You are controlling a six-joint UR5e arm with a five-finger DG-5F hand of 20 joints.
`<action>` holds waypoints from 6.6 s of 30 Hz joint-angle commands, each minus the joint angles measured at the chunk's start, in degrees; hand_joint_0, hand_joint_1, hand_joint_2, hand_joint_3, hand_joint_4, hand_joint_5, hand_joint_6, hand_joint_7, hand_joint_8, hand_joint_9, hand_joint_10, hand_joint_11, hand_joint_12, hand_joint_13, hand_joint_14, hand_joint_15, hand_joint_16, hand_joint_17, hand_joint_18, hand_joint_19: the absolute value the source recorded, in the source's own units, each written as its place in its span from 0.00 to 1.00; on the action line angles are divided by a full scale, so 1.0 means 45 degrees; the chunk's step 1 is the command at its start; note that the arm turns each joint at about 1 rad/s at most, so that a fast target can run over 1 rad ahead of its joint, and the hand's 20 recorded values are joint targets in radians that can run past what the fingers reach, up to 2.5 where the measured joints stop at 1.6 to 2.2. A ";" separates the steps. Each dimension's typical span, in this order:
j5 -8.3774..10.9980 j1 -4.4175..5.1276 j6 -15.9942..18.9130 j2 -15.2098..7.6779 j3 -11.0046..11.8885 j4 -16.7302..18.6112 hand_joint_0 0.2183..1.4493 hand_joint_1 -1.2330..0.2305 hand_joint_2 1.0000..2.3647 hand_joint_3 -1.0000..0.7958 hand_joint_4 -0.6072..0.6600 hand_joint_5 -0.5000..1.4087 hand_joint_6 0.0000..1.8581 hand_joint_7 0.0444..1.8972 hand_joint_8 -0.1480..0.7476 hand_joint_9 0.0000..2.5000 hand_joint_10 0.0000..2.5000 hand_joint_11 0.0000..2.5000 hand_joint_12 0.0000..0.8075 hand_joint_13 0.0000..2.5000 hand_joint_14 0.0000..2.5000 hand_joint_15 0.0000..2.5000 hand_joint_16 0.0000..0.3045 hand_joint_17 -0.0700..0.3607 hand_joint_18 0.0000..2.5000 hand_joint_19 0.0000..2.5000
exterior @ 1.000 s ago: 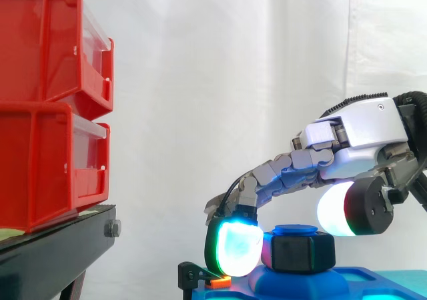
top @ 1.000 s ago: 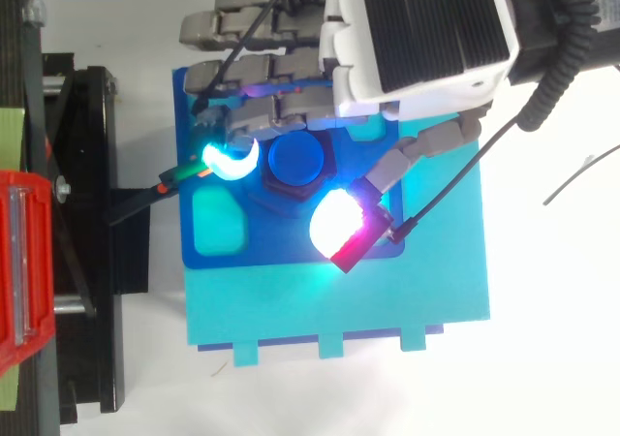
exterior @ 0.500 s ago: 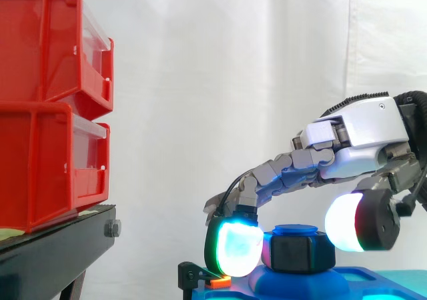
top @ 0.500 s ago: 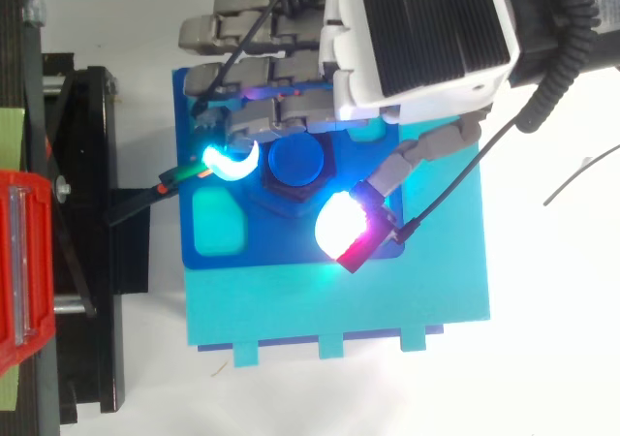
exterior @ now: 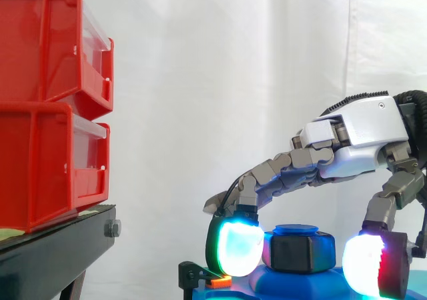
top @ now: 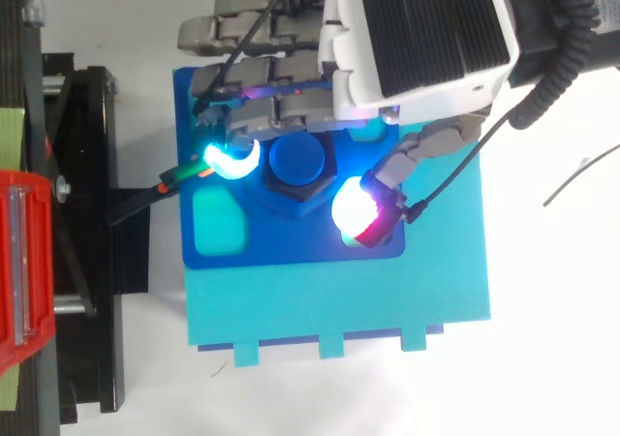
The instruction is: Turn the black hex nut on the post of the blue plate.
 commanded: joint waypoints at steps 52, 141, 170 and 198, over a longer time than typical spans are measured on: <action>-0.0079 -0.0009 0.0000 0.0000 0.0003 0.0196 0.15 0.41 0.00 0.28 0.67 0.16 0.27 0.54 0.44 0.15 0.00 0.09 0.44 0.05 0.00 0.03 0.21 0.49 0.04 0.10; 0.4375 0.0968 1.3242 0.5274 -0.5368 0.0040 0.18 0.52 0.00 0.28 0.58 0.15 0.27 0.32 0.37 0.10 0.00 0.00 0.40 0.01 0.00 0.01 0.19 0.47 0.00 0.10; 0.4453 0.0968 1.3008 0.5274 -0.5368 0.0040 0.16 0.49 0.00 0.28 0.52 0.14 0.27 0.29 0.26 0.00 0.00 0.00 0.34 0.00 0.00 0.00 0.15 0.40 0.00 0.05; 0.4453 0.0968 1.3008 0.5274 -0.5368 0.0059 0.17 0.51 0.00 0.28 0.51 0.13 0.27 0.26 0.24 0.00 0.00 0.00 0.33 0.00 0.00 0.00 0.13 0.38 0.00 0.05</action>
